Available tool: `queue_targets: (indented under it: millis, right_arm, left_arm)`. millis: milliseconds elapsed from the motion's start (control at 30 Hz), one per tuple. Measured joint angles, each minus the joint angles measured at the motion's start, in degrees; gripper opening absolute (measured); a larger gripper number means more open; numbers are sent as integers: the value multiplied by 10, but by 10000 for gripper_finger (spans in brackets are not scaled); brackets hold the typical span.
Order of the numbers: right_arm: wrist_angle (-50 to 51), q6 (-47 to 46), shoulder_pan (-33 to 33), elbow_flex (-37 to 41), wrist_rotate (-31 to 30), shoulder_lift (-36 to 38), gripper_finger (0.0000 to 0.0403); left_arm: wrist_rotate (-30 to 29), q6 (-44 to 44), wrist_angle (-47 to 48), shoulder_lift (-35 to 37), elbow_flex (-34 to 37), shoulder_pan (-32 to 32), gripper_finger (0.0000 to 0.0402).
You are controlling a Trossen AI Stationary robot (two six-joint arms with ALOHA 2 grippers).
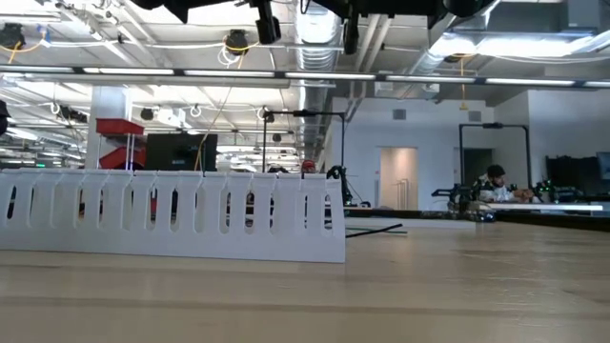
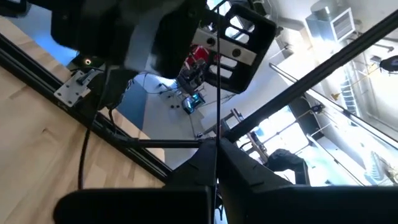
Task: Ziptie cables
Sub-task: Insert the black zip tie into the locking head
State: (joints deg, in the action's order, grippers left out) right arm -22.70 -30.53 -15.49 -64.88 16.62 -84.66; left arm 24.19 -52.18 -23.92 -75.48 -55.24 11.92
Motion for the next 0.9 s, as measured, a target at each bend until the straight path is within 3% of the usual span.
queue_targets:
  millis: [900]
  right_arm:
    - [-31, 4, 0, 0, 26, 0, 0]
  left_arm:
    - [1, 10, 8, 14, 0, 10, 0]
